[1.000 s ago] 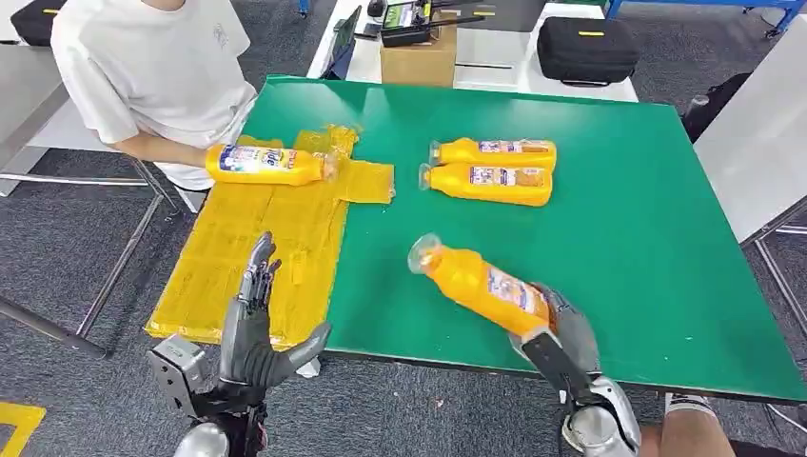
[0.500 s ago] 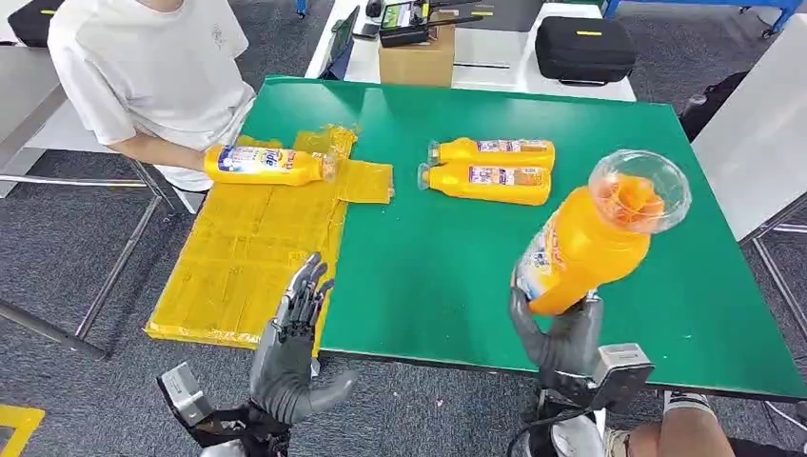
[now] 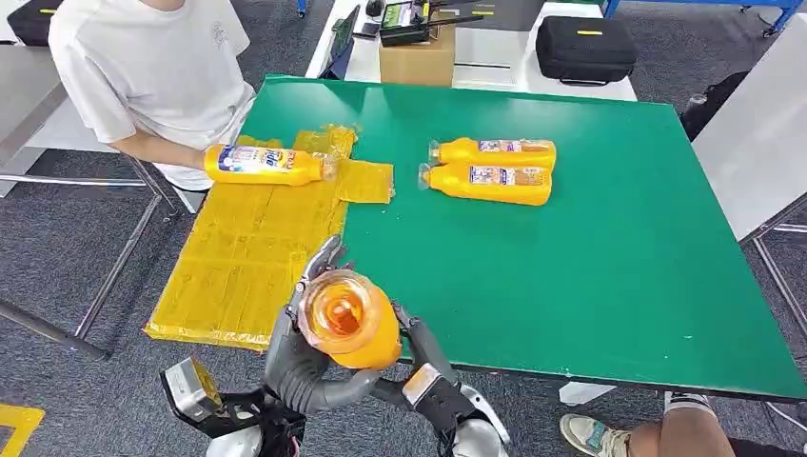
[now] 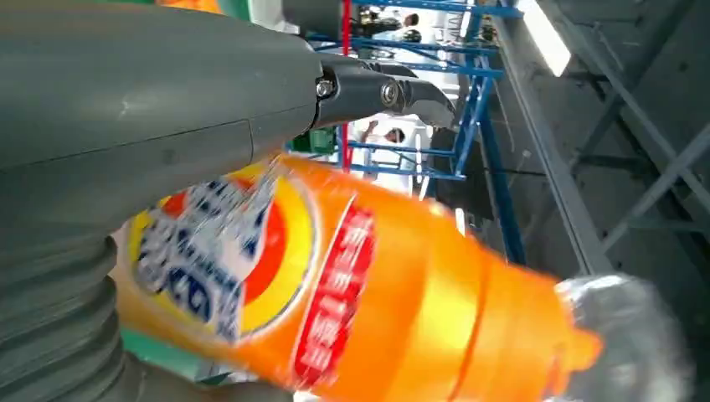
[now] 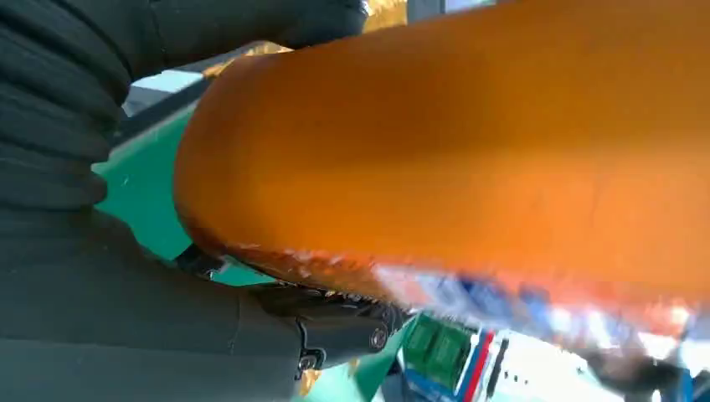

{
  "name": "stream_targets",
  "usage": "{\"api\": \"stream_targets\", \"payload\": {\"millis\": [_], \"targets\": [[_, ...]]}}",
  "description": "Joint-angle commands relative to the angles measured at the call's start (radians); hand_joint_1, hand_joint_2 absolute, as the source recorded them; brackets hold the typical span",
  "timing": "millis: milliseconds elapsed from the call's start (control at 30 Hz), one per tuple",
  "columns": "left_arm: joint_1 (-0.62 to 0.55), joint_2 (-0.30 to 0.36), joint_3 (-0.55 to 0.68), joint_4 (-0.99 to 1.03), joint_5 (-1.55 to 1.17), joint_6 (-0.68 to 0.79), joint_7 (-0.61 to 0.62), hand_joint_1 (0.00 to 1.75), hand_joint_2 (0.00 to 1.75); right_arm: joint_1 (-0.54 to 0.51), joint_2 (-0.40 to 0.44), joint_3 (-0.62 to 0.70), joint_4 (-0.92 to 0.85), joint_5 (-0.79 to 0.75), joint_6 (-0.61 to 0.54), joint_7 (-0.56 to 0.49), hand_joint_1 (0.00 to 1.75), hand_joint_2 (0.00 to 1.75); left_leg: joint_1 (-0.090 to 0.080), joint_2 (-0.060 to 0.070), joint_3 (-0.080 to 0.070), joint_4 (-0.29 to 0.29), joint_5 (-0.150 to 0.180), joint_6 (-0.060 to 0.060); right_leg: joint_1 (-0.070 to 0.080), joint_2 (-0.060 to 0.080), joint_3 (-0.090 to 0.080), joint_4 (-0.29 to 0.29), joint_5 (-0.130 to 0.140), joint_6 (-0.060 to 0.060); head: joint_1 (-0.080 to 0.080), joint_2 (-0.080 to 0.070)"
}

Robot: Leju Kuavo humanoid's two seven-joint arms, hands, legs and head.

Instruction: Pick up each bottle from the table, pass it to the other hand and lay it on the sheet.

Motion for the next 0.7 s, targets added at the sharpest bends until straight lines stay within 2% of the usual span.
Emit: {"api": "stream_targets", "payload": {"millis": [33,167,233,267,300,367,400,433,467,500,700], "targets": [[-0.062,0.006,-0.031,0.069,0.040,-0.022,0.026,0.00,1.75,-0.068,-0.042,0.108,0.105,0.030,-0.012,-0.016,1.75,1.75,0.001,0.001,0.006,-0.001,-0.002,-0.002,0.002,0.000,0.006,-0.002,-0.001,-0.003,0.000,0.000],[-0.078,0.016,-0.046,0.097,0.052,-0.041,0.044,0.00,1.75,-0.086,-0.037,0.125,0.102,0.039,-0.019,-0.016,1.75,1.75,0.001,0.000,0.005,-0.001,-0.001,-0.002,0.002,-0.001,0.005,-0.001,-0.001,-0.003,0.000,0.000],[-0.083,0.027,-0.051,0.126,0.048,-0.044,0.103,0.00,1.75,-0.086,-0.038,0.126,0.095,0.053,-0.036,-0.009,1.75,1.75,0.002,0.001,0.006,-0.001,-0.002,-0.002,0.002,0.000,0.005,-0.001,-0.002,-0.003,0.000,0.000],[-0.084,0.033,-0.052,0.161,0.012,-0.026,0.132,0.24,1.75,-0.082,-0.040,0.120,0.083,0.061,-0.046,-0.002,1.75,1.75,0.001,0.000,0.004,-0.001,-0.001,-0.001,0.001,-0.001,0.004,-0.001,-0.001,-0.002,0.000,0.000],[-0.086,0.039,-0.057,0.184,-0.027,-0.010,0.163,0.61,1.75,-0.077,-0.041,0.113,0.072,0.064,-0.053,0.003,1.75,1.75,0.001,0.000,0.005,-0.002,-0.001,-0.001,0.001,-0.001,0.005,-0.002,-0.001,-0.002,0.000,0.000],[-0.084,0.045,-0.067,0.203,-0.142,0.063,0.133,0.02,1.75,-0.065,-0.044,0.098,0.043,0.065,-0.056,0.014,1.75,1.75,0.002,0.001,0.008,-0.002,-0.002,-0.002,0.002,0.000,0.008,-0.003,-0.002,-0.003,0.000,0.000],[-0.079,0.051,-0.067,0.218,-0.172,0.058,0.182,0.02,1.75,-0.059,-0.047,0.087,0.028,0.063,-0.052,0.031,1.75,1.75,0.000,0.001,0.005,-0.002,-0.001,-0.001,0.001,0.000,0.004,-0.002,-0.001,-0.002,0.000,0.000],[-0.072,0.054,-0.071,0.211,-0.236,0.100,0.158,0.24,1.75,-0.050,-0.052,0.078,0.012,0.067,-0.054,0.041,1.75,1.75,0.001,0.002,0.007,-0.002,-0.002,-0.002,0.002,0.000,0.007,-0.002,-0.001,-0.003,0.000,0.000],[-0.070,0.055,-0.073,0.212,-0.242,0.101,0.159,0.23,1.75,-0.048,-0.054,0.077,0.009,0.068,-0.053,0.044,1.75,1.75,0.001,0.001,0.007,-0.002,-0.002,-0.002,0.002,0.000,0.007,-0.002,-0.002,-0.003,0.000,0.000],[-0.068,0.070,-0.083,0.217,-0.253,0.068,0.204,0.31,1.75,-0.041,-0.060,0.066,-0.001,0.069,-0.051,0.048,1.75,1.75,0.001,0.001,0.006,-0.001,-0.002,-0.001,0.001,0.000,0.006,-0.001,-0.002,-0.002,0.000,0.000],[-0.065,0.072,-0.081,0.219,-0.251,0.068,0.202,0.31,1.75,-0.041,-0.062,0.064,0.000,0.069,-0.051,0.048,1.75,1.75,0.001,0.002,0.005,-0.001,-0.002,-0.002,0.001,0.002,0.004,-0.001,-0.001,-0.002,0.000,0.000]]}}
